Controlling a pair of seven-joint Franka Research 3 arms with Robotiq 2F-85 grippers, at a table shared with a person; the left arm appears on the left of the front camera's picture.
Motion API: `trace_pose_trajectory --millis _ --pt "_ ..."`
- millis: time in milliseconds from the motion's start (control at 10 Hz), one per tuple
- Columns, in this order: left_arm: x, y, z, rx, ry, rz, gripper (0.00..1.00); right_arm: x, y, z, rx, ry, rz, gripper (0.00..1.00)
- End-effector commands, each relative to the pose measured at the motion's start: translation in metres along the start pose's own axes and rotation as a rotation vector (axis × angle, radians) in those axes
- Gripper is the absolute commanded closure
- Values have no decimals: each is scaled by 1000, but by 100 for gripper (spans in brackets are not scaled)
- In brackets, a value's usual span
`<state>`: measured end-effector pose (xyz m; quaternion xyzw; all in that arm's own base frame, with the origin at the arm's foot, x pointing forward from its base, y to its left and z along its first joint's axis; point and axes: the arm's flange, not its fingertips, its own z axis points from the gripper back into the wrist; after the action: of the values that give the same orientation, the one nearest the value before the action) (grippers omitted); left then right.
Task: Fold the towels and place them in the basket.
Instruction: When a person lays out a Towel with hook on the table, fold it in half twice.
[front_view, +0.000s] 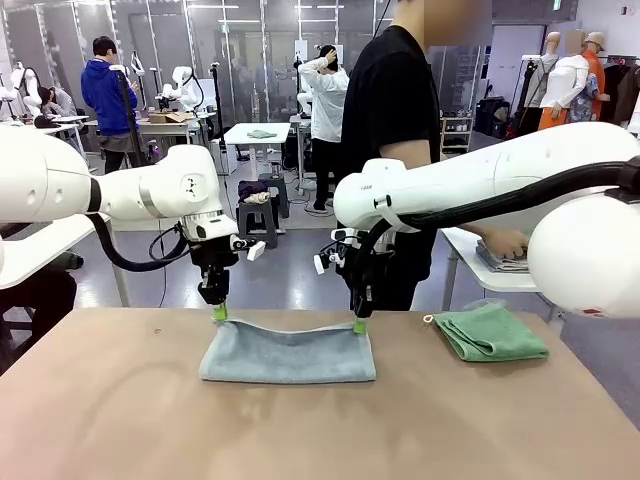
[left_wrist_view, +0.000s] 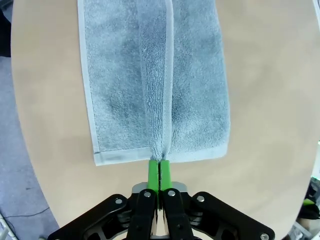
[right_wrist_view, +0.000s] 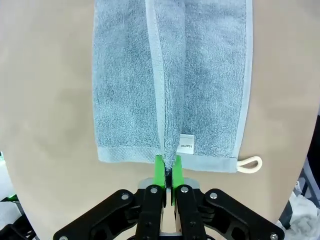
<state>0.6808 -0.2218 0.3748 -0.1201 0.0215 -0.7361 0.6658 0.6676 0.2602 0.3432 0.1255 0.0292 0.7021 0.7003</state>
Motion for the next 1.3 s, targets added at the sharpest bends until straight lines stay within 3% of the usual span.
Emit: trace_pose_trajectory --millis 0,300,400,500,600,700,800,900,1000,1100,1200 --pt "-5 21 -2 1 7 -30 99 2 -13 1 -18 15 -32 94" --pt "-8 32 -11 -4 4 -35 99 1 -19 -3 -23 14 -52 94" --pt "-7 35 -11 15 9 -39 99 0 -21 -3 -32 9 -58 89" --pt "-7 34 -11 40 12 -41 79 -2 -22 -3 -50 5 -56 74" --pt "-7 32 -9 57 14 -34 79 -2 -21 -1 -69 -2 -54 69" --pt "-9 30 -7 72 21 -19 59 -2 -22 1 -79 -3 -46 54" --pt "-10 25 -5 108 27 -16 74 -3 -22 4 -100 3 -45 50" --pt "-12 17 1 162 32 -16 39 -2 -20 11 -152 3 -40 34" --pt "-13 7 8 177 28 -17 54 -1 -14 18 -161 -1 -44 30" --pt "-15 -9 20 165 10 -27 24 0 0 26 -170 -9 -44 16" --pt "-18 -26 34 154 -7 -24 24 2 21 35 -149 -21 -84 16"
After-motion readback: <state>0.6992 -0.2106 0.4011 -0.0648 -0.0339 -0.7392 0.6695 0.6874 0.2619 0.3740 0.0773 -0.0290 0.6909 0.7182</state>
